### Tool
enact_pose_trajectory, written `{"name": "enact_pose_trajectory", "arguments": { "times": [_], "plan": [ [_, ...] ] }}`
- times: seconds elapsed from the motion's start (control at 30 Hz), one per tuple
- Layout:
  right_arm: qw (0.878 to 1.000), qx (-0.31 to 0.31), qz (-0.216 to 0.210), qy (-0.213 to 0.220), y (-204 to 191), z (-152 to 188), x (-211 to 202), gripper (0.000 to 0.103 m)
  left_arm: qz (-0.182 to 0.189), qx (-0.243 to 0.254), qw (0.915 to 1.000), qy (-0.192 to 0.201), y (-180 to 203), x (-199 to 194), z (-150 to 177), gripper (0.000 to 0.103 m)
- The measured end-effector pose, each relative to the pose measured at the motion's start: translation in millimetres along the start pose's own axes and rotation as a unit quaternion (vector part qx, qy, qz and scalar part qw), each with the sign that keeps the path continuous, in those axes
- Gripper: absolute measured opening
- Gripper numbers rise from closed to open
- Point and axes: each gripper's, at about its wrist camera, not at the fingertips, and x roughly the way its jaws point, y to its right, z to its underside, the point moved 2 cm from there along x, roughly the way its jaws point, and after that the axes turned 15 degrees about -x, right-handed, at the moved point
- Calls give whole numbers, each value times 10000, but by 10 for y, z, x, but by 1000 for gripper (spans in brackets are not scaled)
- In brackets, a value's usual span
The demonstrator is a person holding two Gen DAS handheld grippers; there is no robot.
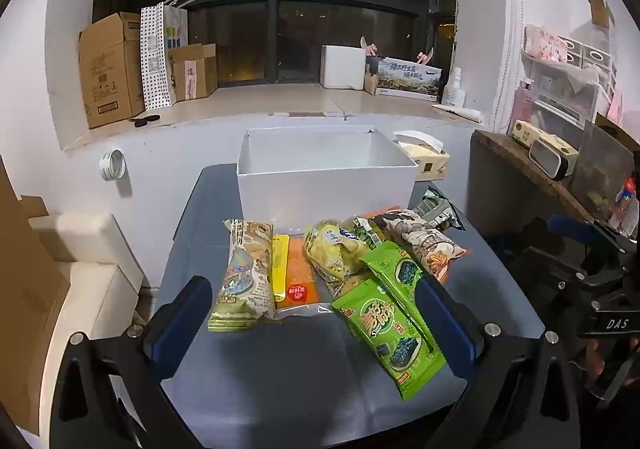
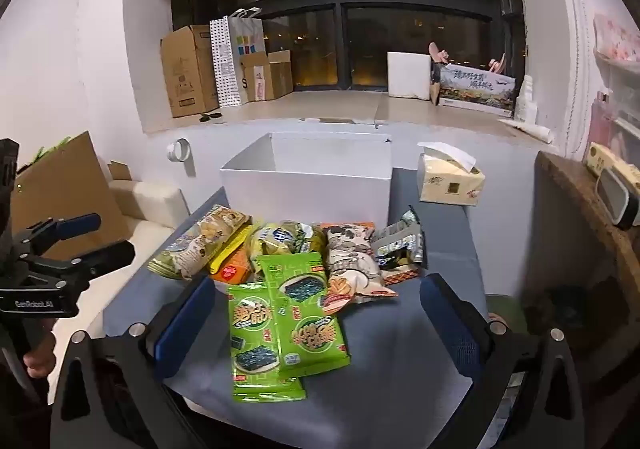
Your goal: Organize snacks
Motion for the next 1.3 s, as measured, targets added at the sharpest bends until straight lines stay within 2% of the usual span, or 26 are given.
{"name": "enact_pose_trajectory", "arguments": {
  "times": [0.13, 0.27, 0.33, 1.3],
  "plan": [
    [9998, -173, 43, -79, -43, -5, 0, 103, 114, -111, 9999, 51, -21, -38, -57, 103],
    [9997, -191, 62, -101, -48, -17, 3, 103, 76, -53, 9999, 63, 1, -19, -40, 103],
    [10000, -40, -13, 42, 12, -7, -82, 103, 97, -60, 9999, 52, 0, -19, -32, 103],
    [9999, 103, -36, 12, 38, 10, -30, 103, 95, -26, 9999, -16, 12, -15, -11, 103]
  ]
}}
